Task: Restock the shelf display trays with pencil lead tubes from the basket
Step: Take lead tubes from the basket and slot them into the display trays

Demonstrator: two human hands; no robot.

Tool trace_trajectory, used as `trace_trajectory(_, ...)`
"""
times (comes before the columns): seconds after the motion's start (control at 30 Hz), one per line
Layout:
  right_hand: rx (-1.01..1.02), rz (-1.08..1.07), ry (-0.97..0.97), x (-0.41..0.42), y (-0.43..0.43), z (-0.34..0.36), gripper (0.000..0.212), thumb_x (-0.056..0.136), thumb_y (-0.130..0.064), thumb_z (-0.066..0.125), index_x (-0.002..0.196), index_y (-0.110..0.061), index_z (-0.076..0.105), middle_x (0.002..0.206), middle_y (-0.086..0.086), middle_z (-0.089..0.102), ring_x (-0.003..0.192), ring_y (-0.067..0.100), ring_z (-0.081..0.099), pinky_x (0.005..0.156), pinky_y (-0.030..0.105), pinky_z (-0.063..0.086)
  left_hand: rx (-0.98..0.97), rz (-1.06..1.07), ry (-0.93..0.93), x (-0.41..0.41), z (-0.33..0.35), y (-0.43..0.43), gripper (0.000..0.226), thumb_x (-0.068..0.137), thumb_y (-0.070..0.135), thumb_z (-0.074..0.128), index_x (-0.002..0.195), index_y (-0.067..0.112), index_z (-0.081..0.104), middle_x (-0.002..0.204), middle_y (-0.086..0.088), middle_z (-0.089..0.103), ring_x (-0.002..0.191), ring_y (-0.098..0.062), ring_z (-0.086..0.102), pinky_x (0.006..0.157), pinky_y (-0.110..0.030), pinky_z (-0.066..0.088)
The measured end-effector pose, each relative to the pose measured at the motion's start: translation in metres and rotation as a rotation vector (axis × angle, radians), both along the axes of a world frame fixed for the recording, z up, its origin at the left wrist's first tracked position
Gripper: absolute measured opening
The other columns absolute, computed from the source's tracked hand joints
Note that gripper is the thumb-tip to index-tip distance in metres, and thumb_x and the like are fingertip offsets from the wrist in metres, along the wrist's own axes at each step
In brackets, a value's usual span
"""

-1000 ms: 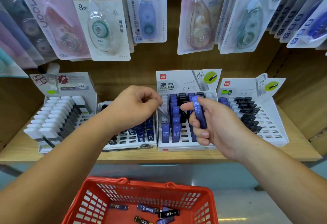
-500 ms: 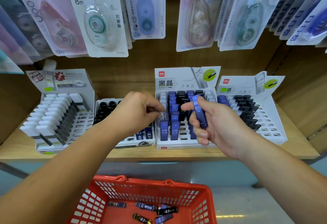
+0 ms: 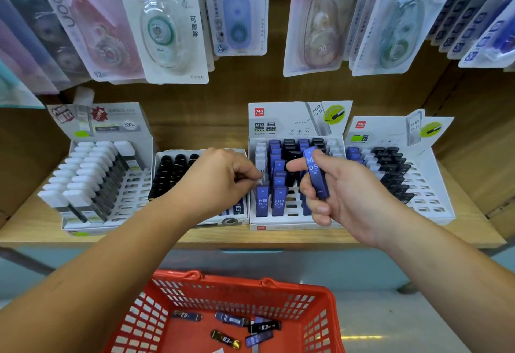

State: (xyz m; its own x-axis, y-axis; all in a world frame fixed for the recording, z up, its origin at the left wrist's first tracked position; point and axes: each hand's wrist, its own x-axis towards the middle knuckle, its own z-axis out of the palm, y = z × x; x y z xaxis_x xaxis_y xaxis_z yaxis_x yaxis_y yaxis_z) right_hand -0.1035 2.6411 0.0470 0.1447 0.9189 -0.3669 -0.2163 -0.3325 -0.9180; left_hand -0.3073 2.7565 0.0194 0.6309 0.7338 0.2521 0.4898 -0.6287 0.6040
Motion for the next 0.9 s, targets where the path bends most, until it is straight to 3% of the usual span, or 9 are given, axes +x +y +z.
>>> trace_trajectory(0.17,0.010,0.005,0.035,0.000,0.001,0.002,0.038,0.108,-0.029,0.038,0.126,-0.008,0.063,0.070,0.009,0.049,0.050,0.018,0.029,0.050,0.033,0.021,0.027,0.010,-0.051,0.001,-0.008,-0.001,0.012,0.088,0.010,0.080,0.091,0.021,0.085,0.090,0.011,0.077,0.084,-0.002,0.071,0.079,-0.030,0.060)
trace_trajectory(0.27,0.029,-0.019,0.029,0.001,0.001,0.001,0.032,0.108,-0.021,0.037,0.126,-0.005,0.057,0.070,0.013,0.053,0.048,0.018,0.028,0.047,0.029,0.020,0.054,-0.057,0.004,0.003,-0.008,-0.002,0.021,0.086,-0.001,0.075,0.088,0.018,0.083,0.092,0.008,0.076,0.088,-0.007,0.071,0.084,-0.032,0.059)
trace_trajectory(0.4,0.080,-0.067,-0.110,0.002,0.001,-0.001,0.022,0.111,-0.017,0.041,0.114,-0.005,0.059,0.081,0.017,0.065,0.049,0.023,0.042,0.046,0.030,0.034,0.119,-0.100,0.129,0.004,-0.002,-0.003,0.033,0.090,-0.006,0.063,0.104,0.017,0.081,0.103,0.008,0.073,0.100,-0.010,0.065,0.093,-0.028,0.054)
trace_trajectory(0.5,0.115,-0.118,-0.205,0.001,0.001,-0.001,0.021,0.109,-0.021,0.051,0.108,-0.010,0.069,0.088,0.009,0.068,0.063,0.026,0.058,0.058,0.039,0.048,0.061,0.001,0.028,0.000,0.004,-0.010,0.035,0.092,-0.004,0.057,0.109,0.018,0.079,0.101,0.013,0.071,0.094,-0.002,0.065,0.085,-0.015,0.051)
trace_trajectory(0.57,0.138,-0.155,-0.271,0.002,0.002,0.000,0.020,0.106,-0.024,0.057,0.105,-0.016,0.075,0.085,0.003,0.070,0.073,0.023,0.062,0.072,0.037,0.053,0.007,-0.006,-0.002,-0.001,0.004,-0.019,0.022,0.094,0.007,0.065,0.107,0.020,0.077,0.093,0.016,0.069,0.083,0.001,0.064,0.072,-0.010,0.047)
trace_trajectory(0.67,0.194,-0.211,-0.374,0.006,0.002,0.004,0.015,0.103,-0.024,0.063,0.103,-0.023,0.078,0.092,-0.007,0.077,0.082,0.010,0.067,0.072,0.028,0.051,0.067,-0.073,0.062,0.000,0.000,-0.030,0.015,0.093,0.022,0.075,0.107,0.023,0.077,0.087,0.023,0.061,0.082,0.001,0.060,0.073,-0.013,0.044)
trace_trajectory(0.73,0.224,-0.235,-0.381,0.006,0.000,0.008,0.011,0.100,-0.019,0.067,0.097,-0.024,0.077,0.087,-0.007,0.078,0.075,0.003,0.067,0.070,0.024,0.049,0.057,-0.068,0.085,0.001,0.000,-0.032,0.010,0.092,0.021,0.076,0.101,0.023,0.077,0.082,0.025,0.059,0.080,0.004,0.058,0.071,-0.007,0.039)
trace_trajectory(0.9,0.289,-0.160,-0.426,0.002,-0.004,0.016,0.020,0.091,-0.002,0.072,0.102,-0.018,0.068,0.080,0.007,0.078,0.078,0.031,0.072,0.072,0.037,0.059,0.046,-0.052,0.118,-0.003,0.003,-0.033,0.018,0.089,0.015,0.078,0.105,0.024,0.079,0.085,0.021,0.064,0.081,0.001,0.062,0.075,-0.011,0.045)
